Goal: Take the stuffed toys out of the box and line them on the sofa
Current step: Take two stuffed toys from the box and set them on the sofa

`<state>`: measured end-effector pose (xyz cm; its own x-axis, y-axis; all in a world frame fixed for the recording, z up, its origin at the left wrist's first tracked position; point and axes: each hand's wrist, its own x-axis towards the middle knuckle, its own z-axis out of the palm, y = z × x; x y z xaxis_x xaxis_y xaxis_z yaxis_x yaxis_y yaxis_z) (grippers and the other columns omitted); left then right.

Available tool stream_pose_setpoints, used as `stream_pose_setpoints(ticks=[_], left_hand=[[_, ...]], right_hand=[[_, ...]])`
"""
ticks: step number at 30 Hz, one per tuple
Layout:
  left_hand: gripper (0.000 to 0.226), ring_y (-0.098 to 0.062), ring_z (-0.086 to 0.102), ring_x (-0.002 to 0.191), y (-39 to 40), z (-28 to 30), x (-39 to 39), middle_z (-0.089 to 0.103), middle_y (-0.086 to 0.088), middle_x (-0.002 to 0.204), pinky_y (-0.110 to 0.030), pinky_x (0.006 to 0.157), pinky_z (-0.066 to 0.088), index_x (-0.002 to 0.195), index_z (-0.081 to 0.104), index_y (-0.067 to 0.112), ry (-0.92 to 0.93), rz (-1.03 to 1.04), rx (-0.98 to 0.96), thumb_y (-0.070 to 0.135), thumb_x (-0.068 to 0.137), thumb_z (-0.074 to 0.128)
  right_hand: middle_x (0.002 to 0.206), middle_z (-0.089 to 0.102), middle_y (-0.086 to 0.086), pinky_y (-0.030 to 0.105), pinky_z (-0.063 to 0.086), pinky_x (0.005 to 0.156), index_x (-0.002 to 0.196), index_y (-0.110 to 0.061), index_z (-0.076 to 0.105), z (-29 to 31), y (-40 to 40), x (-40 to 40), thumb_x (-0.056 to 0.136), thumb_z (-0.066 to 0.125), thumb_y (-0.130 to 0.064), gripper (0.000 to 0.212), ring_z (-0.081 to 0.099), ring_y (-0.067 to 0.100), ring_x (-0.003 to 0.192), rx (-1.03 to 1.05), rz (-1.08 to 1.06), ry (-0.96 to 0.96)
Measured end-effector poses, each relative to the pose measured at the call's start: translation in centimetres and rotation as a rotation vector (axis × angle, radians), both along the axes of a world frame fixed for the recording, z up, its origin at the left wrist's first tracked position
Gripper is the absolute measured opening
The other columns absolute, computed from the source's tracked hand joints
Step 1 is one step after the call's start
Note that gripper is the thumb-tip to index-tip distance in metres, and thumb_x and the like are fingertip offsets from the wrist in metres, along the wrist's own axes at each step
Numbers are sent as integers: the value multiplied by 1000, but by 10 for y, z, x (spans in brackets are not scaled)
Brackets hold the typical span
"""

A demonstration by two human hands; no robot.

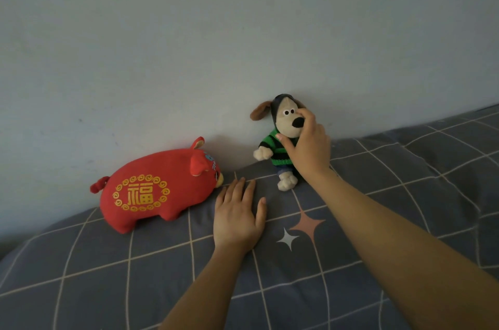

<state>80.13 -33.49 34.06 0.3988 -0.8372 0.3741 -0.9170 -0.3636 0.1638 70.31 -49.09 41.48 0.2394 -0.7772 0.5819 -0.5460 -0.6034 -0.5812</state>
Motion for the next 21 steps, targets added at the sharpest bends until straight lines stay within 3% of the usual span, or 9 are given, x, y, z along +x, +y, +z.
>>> stream_pose_setpoints(ticks=[4, 8, 12, 17, 21], left_hand=[[58, -25, 50, 129, 0, 0, 0, 58, -9, 134, -41, 110, 34, 129, 57, 16, 0, 5, -7, 47, 91, 27], [61, -25, 46, 132, 0, -1, 0, 55, -9, 137, -40, 111, 31, 131, 55, 16, 10, -2, -17, 49, 91, 24], [65, -24, 44, 134, 0, -2, 2, 52, -8, 140, -40, 112, 29, 133, 52, 18, 19, 5, -3, 53, 89, 19], [81, -21, 27, 143, 7, 7, -2, 38, -6, 151, -37, 117, 15, 142, 41, 19, 86, -32, 58, 59, 83, 4], [67, -21, 20, 146, 35, 15, -46, 33, -7, 154, -40, 119, 6, 142, 40, 15, 259, -9, 62, 48, 90, 15]], right_hand=[[132, 54, 10, 46, 42, 95, 146, -18, 20, -4, 2, -7, 75, 69, -52, 93, 54, 32, 115, 26, 42, 58], [140, 47, 11, 45, 33, 105, 149, -15, 12, -13, 6, -22, 72, 68, -57, 103, 46, 31, 127, 33, 27, 93], [147, 38, 10, 47, 24, 112, 149, -16, 12, -22, 22, -43, 75, 68, -52, 100, 36, 30, 135, 33, 19, 97], [149, 36, 10, 47, 22, 113, 148, -19, 16, -37, 69, -81, 78, 68, -47, 92, 32, 28, 139, 100, 45, 102], [147, 40, 9, 43, 27, 109, 145, -16, 25, -46, 115, -121, 81, 64, -46, 81, 36, 27, 136, 202, 41, 119]])
